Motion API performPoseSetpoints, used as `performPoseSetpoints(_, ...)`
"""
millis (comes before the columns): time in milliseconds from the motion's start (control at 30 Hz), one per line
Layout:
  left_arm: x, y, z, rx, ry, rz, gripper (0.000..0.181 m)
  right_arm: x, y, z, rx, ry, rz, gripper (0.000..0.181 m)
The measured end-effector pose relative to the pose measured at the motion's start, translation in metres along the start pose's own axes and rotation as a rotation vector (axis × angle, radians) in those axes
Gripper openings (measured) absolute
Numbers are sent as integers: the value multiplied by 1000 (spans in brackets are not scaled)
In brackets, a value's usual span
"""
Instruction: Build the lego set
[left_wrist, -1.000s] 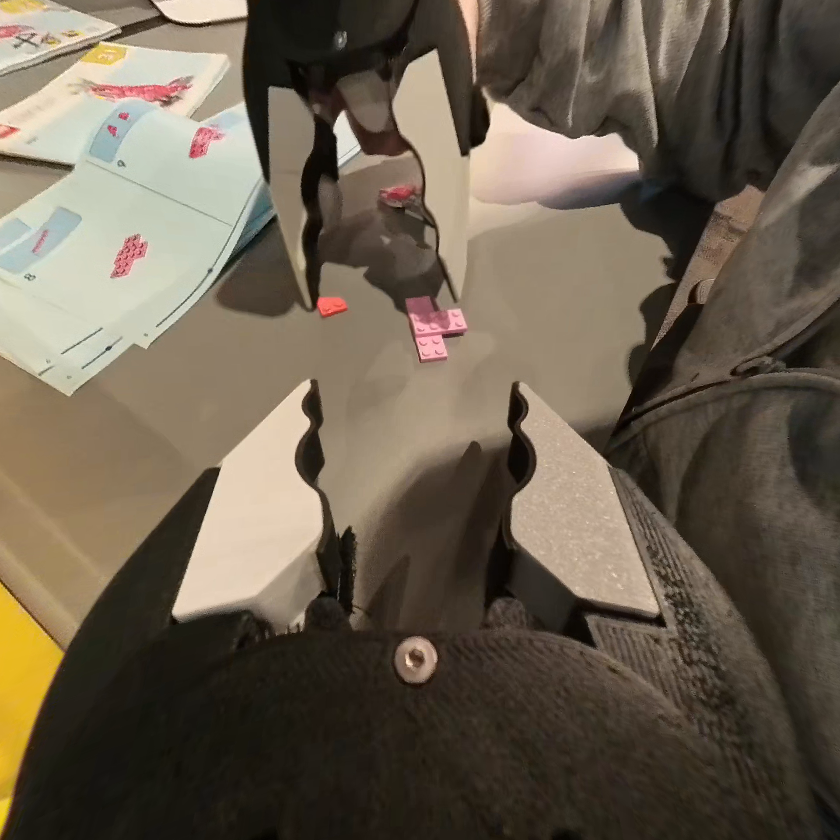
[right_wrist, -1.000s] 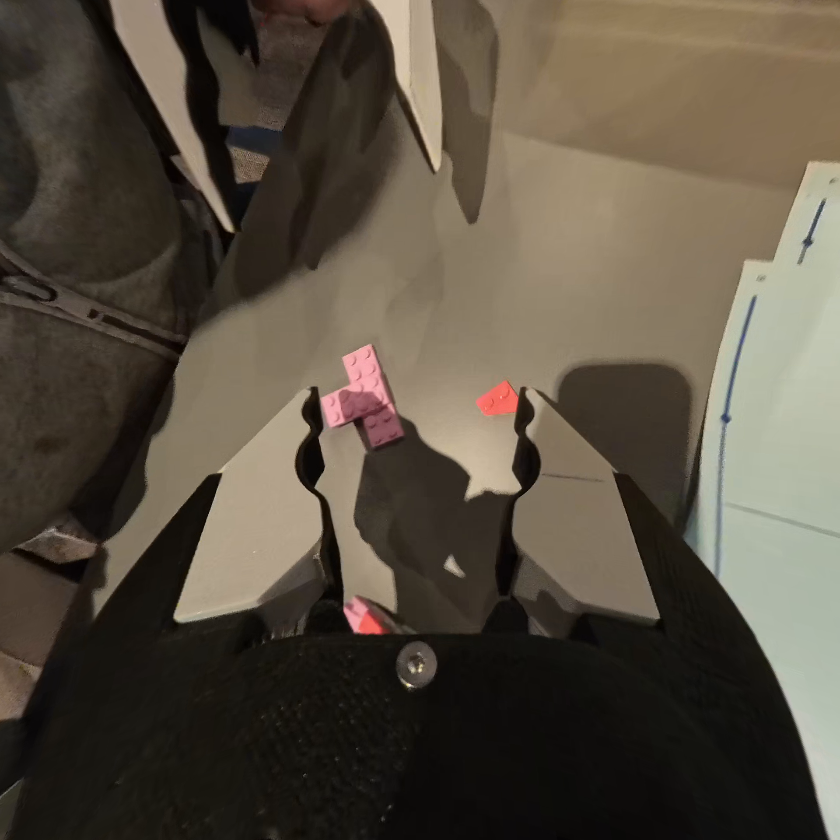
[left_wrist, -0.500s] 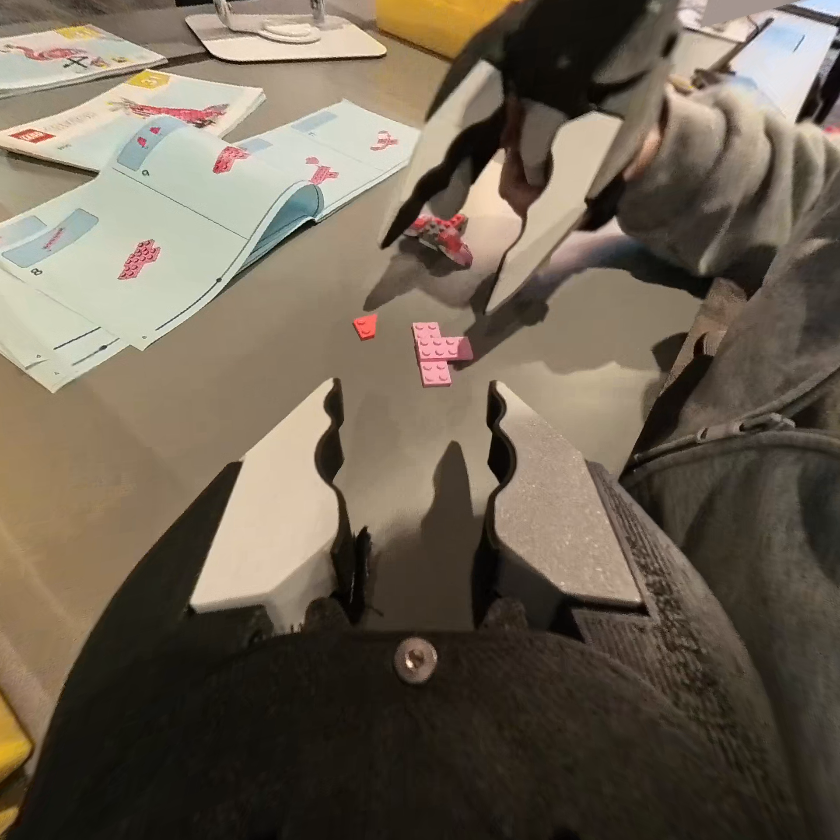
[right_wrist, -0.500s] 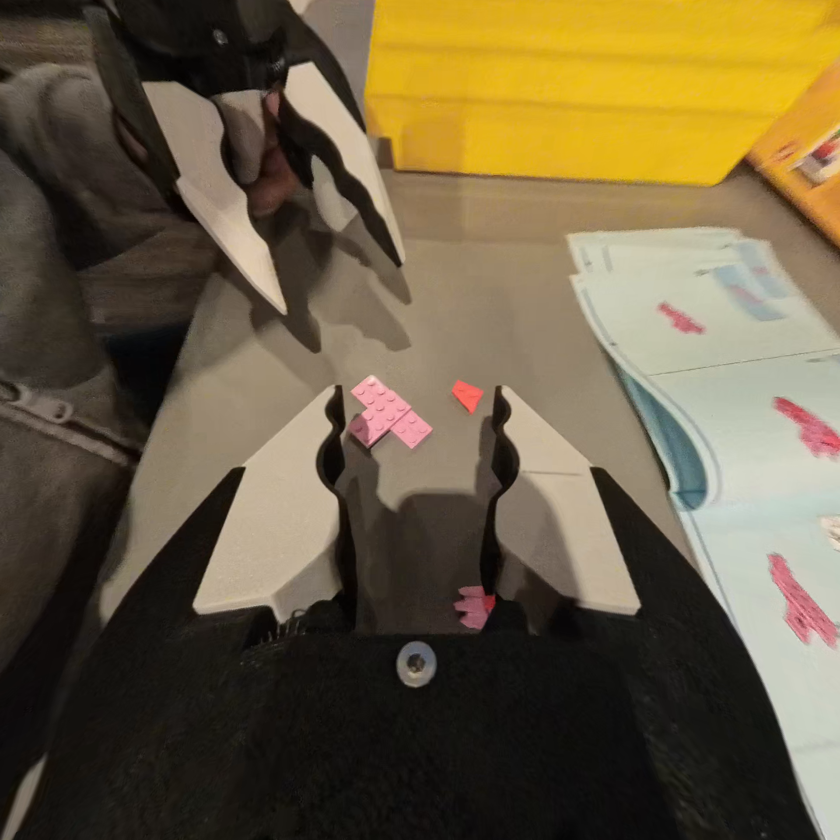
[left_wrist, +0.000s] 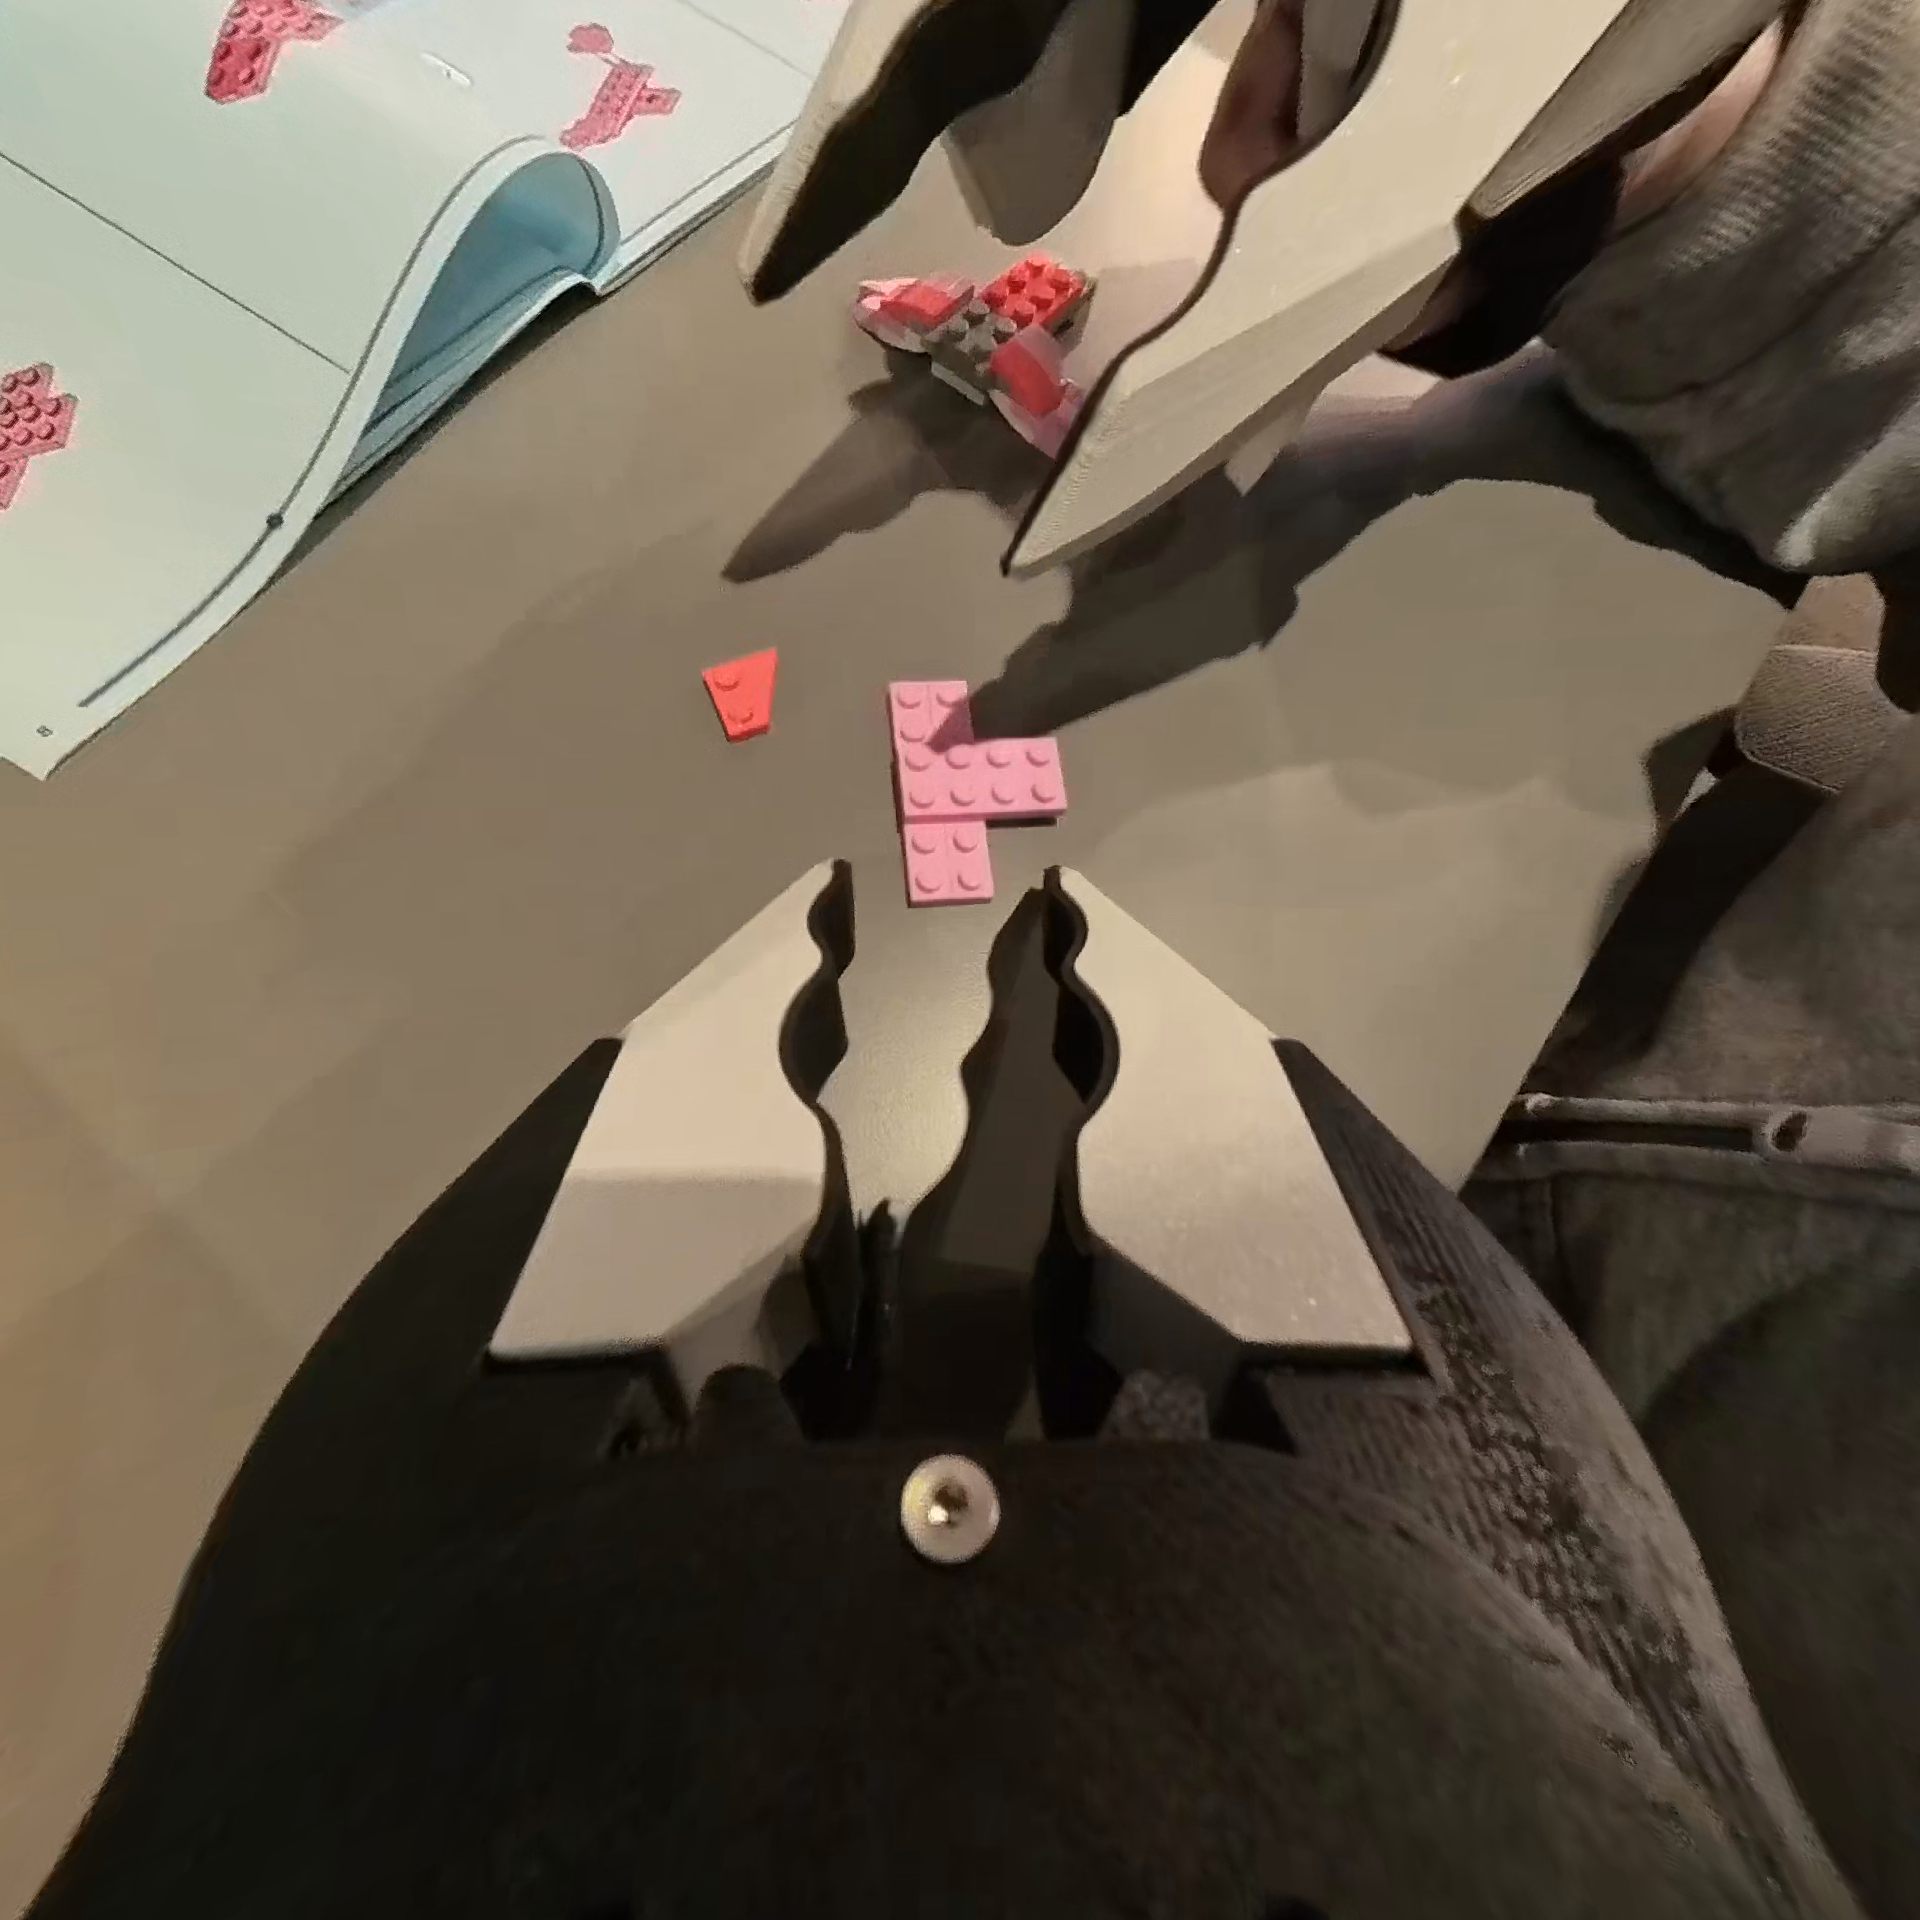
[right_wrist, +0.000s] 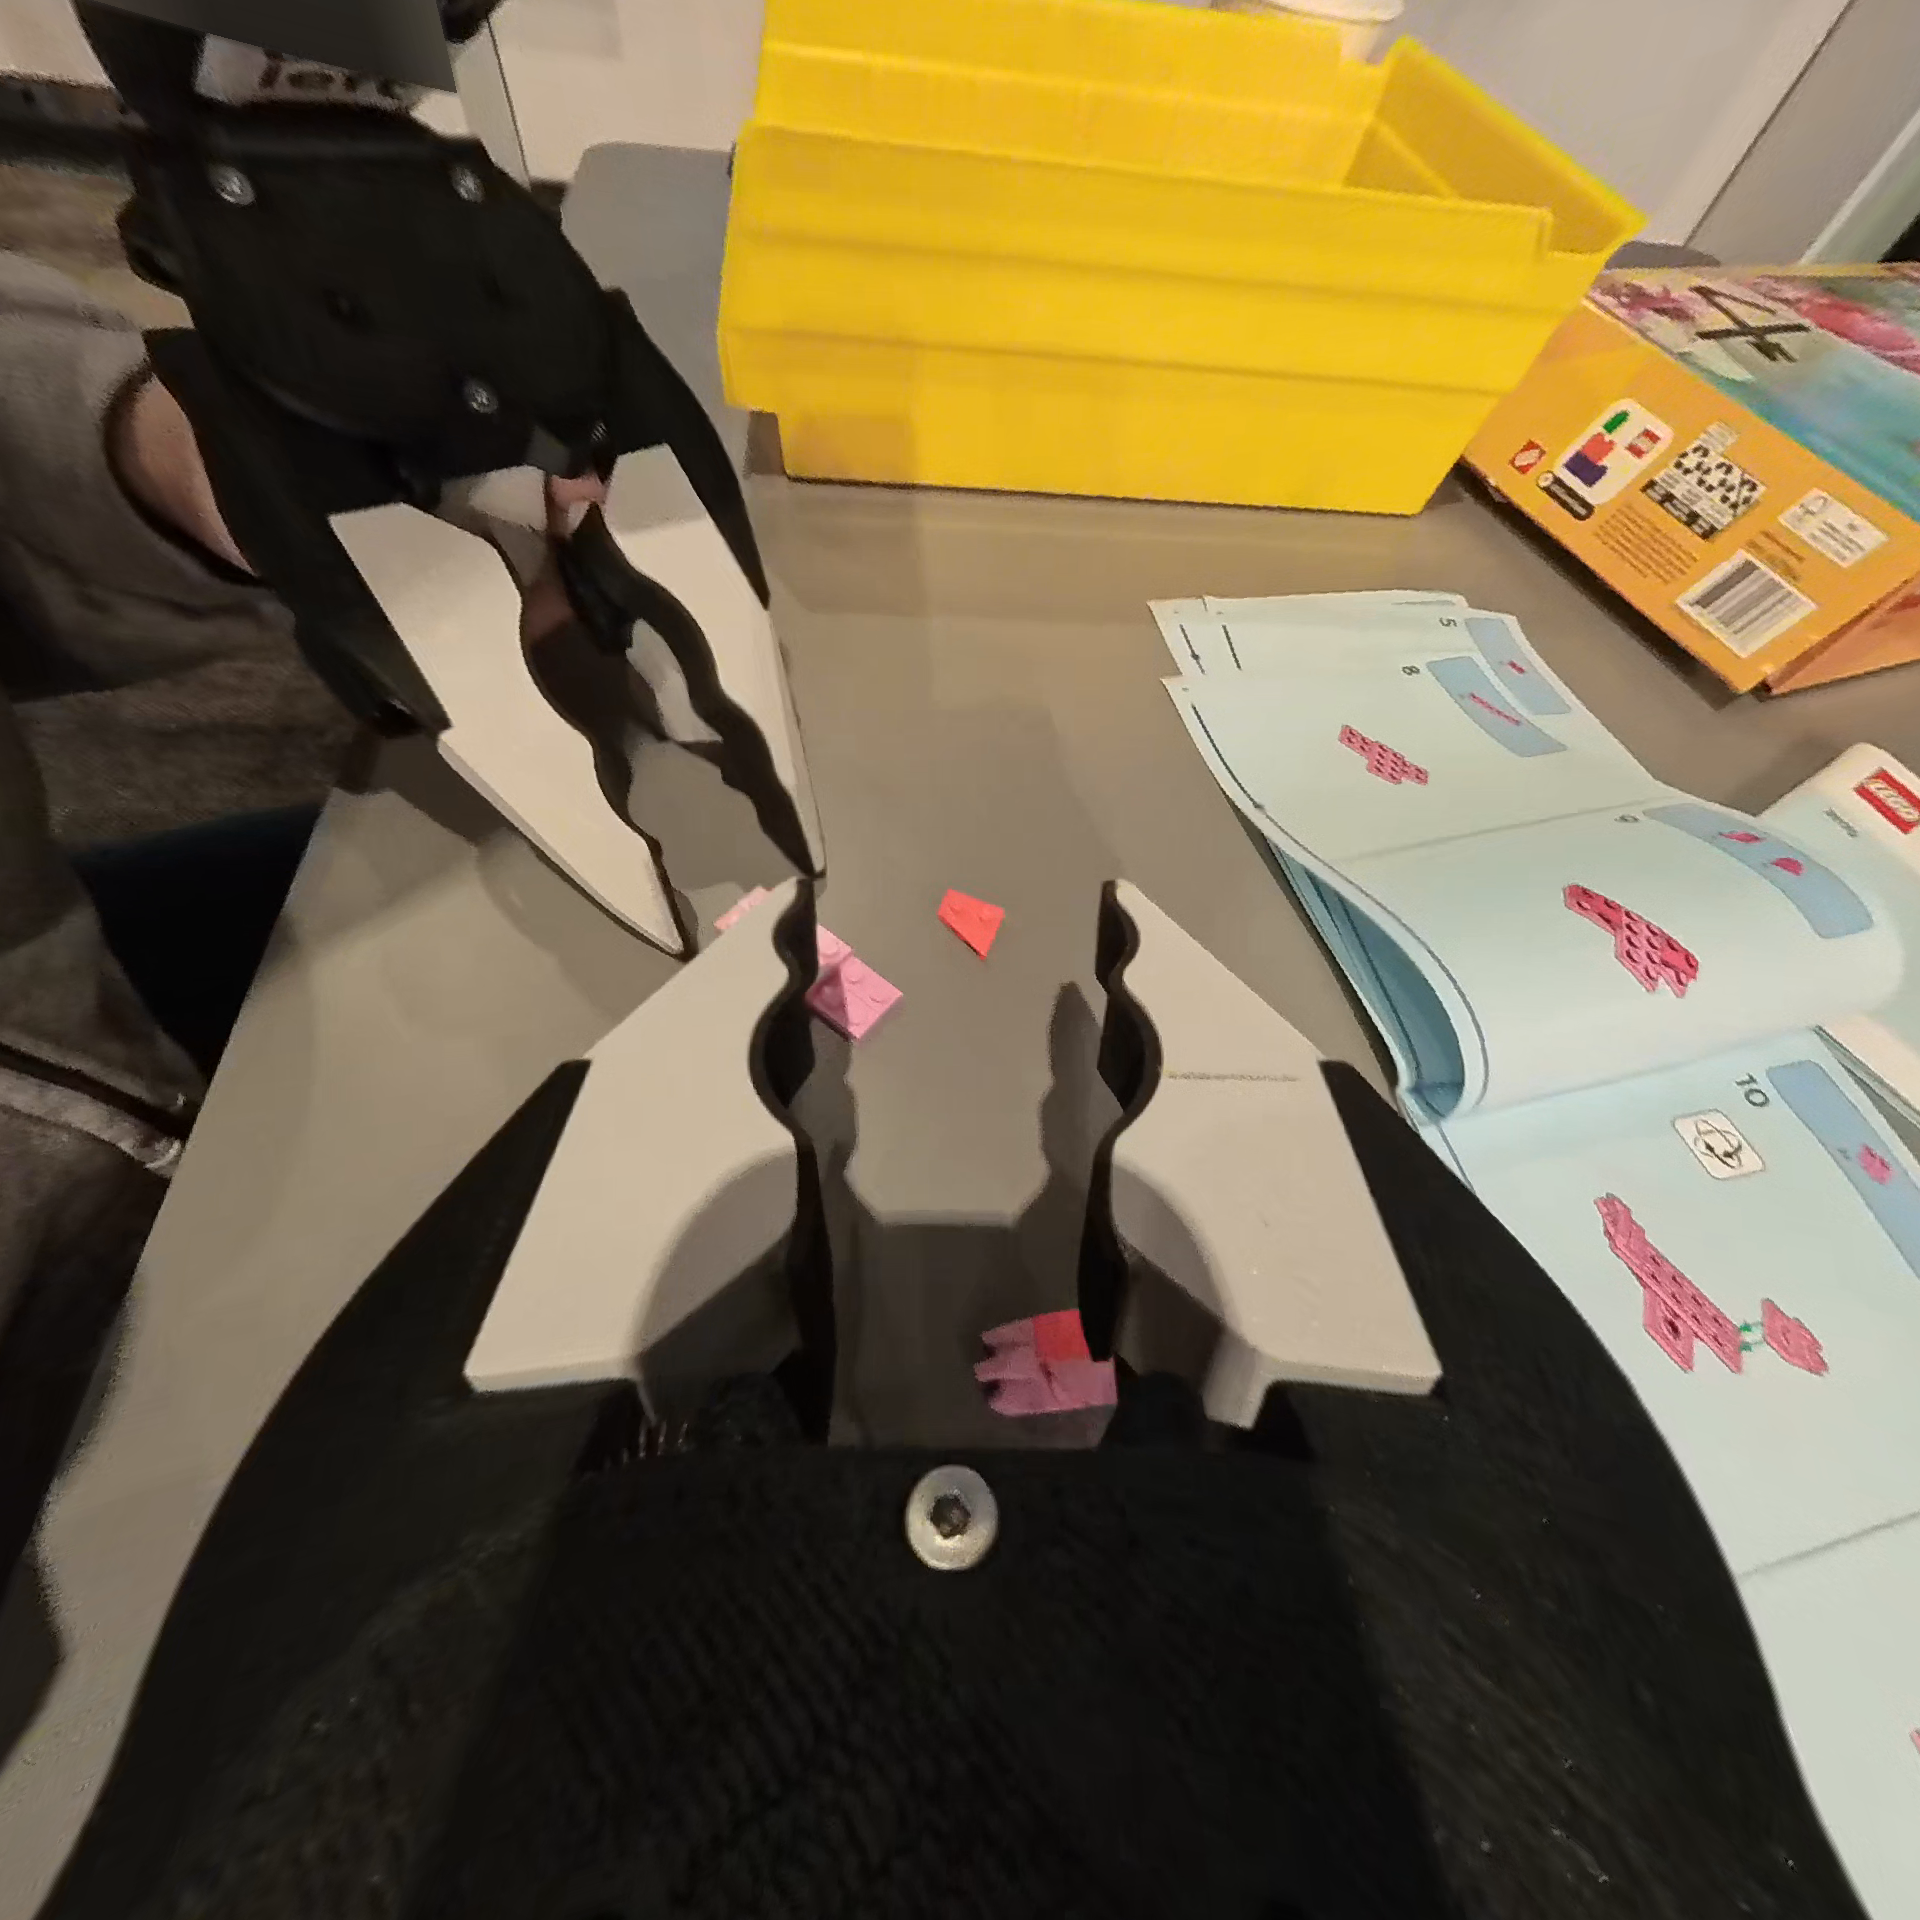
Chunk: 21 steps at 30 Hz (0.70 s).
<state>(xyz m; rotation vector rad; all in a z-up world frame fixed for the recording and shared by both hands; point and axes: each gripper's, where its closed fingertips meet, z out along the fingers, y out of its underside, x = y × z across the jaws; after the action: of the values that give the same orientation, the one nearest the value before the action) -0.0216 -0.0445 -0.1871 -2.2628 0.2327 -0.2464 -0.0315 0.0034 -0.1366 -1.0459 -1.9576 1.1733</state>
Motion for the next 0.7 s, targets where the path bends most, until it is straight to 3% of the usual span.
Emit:
performPoseSetpoints(233, -4, -3, 6, -8, -23, 5, 37, 1, 2, 0, -4, 3, -3, 51)
performPoseSetpoints(467, -7, -4, 8, -16, -42, 33, 21, -8, 10, 4, -54, -63, 11, 51)
performPoseSetpoints(700, -5, -5, 9, -21, 0, 58, 24, -2, 20, 7, -254, -207, -74, 47)
